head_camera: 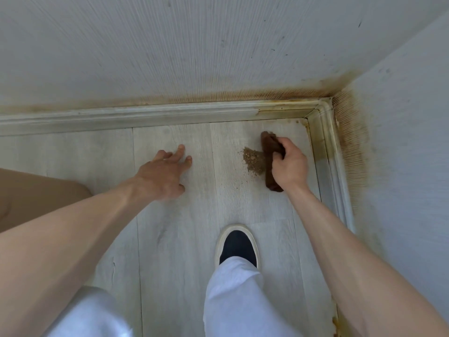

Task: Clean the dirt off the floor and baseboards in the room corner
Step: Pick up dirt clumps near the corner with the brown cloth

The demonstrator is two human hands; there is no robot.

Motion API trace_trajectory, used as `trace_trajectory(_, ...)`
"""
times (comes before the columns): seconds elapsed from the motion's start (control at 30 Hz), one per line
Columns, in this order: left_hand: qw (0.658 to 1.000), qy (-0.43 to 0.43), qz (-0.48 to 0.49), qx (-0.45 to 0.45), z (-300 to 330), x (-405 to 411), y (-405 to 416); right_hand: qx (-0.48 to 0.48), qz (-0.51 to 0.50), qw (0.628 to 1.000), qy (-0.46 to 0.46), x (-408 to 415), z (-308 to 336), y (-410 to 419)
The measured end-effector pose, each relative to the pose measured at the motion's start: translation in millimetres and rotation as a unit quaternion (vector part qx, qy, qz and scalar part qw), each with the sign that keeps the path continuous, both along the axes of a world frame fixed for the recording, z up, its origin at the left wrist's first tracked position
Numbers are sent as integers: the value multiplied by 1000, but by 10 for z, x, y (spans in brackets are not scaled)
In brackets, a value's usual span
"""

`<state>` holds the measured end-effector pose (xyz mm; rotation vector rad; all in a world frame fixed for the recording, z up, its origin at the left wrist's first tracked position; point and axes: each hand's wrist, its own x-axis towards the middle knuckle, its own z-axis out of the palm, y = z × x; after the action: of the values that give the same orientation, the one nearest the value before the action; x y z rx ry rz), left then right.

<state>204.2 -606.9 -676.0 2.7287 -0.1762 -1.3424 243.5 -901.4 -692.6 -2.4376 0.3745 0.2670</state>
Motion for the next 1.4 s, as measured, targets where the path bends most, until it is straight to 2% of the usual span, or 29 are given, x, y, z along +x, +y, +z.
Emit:
trace_trajectory(0.13, 1000, 5, 9, 1, -4, 6, 1, 31, -59, 997, -23, -41, 117, -185)
trace_trajectory(0.27, 1000, 8, 14, 1, -9, 10, -7, -10, -117, 993, 0, -259, 68, -414)
trace_trajectory(0.4, 1000, 6, 30, -8, 4, -28, -26, 0, -79, 997, 9, -247, -18, -137)
trace_trajectory(0.47, 999, -1, 47, -21, 0, -75, -36, 39, -91, 995, 13, -188, -13, -53)
trace_trajectory(0.63, 992, -53, 88, -68, 14, -143, -34, 93, -234, 968, 5, -433, 202, -332)
trace_trajectory(0.73, 987, -63, 118, -91, 79, -117, -81, 117, -304, 945, 36, -750, 201, -498)
trace_trajectory(0.83, 985, -64, 113, -110, 148, -128, -138, 150, -325, 931, 70, -888, 81, -359)
trace_trajectory(0.93, 981, -73, 116, -136, 216, -128, -160, 205, -332, 919, 53, -736, -26, 0)
trace_trajectory(1.0, 978, -82, 118, -152, 236, -133, -164, 258, -348, 900, 51, -565, -27, 218)
trace_trajectory(1.1, 972, -102, 119, -173, 236, -149, -178, 349, -403, 844, 54, -464, 83, 305)
trace_trajectory(1.3, 956, -128, 148, -218, 282, -145, -282, 451, -497, 738, 68, -963, 327, -7)
trace_trajectory(1.4, 944, -87, 192, -255, 355, -125, -410, 510, -521, 679, 82, -1135, 382, 43)
